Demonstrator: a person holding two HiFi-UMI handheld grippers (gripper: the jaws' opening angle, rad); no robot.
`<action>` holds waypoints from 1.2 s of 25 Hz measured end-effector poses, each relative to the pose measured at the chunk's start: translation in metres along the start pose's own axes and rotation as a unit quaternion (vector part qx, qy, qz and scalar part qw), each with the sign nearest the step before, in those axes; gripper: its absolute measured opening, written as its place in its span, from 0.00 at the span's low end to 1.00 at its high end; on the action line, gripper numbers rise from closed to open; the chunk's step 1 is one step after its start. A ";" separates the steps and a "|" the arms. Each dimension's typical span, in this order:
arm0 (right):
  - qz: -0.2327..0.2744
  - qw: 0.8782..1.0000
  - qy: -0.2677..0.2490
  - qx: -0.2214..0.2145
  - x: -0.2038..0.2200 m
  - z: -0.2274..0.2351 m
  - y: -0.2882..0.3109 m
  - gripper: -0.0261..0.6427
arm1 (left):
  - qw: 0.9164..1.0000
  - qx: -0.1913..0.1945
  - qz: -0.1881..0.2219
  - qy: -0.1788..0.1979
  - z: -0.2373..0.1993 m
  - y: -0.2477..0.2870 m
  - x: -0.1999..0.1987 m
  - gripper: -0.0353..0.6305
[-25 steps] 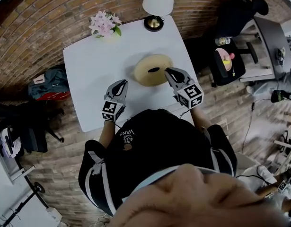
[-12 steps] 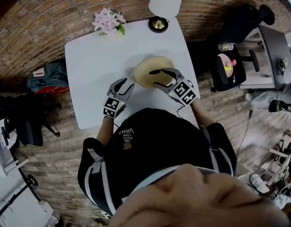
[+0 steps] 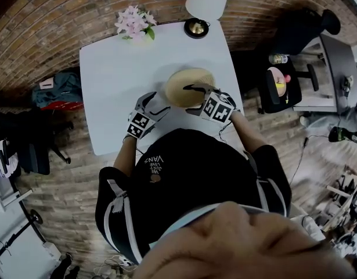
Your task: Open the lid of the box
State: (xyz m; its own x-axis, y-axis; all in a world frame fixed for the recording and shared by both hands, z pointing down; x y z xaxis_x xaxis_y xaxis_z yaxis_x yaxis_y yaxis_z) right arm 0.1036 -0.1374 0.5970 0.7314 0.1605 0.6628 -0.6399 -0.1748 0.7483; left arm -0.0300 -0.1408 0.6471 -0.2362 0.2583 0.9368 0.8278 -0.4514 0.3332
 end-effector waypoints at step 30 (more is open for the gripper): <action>-0.171 0.973 -0.147 -0.046 0.032 0.004 0.060 0.59 | 0.992 0.004 -0.063 0.106 0.003 0.059 0.018 0.61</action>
State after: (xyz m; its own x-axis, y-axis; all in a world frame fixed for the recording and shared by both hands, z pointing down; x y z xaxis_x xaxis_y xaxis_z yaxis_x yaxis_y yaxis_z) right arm 0.0894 -0.1468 0.6628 0.9329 -0.0921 0.3483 -0.3550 -0.0706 0.9322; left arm 0.0157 -0.1603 0.6836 -0.4397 0.1265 0.8892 0.7882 -0.4203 0.4495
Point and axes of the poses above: the fingertips, and each gripper's own axes: y forward along the fingers, z to its right, x out of its underside, the point moved 4 cm from there along -y, backward along the fingers, and after that the axes turned 6 degrees about z, right-handed, at the moved point
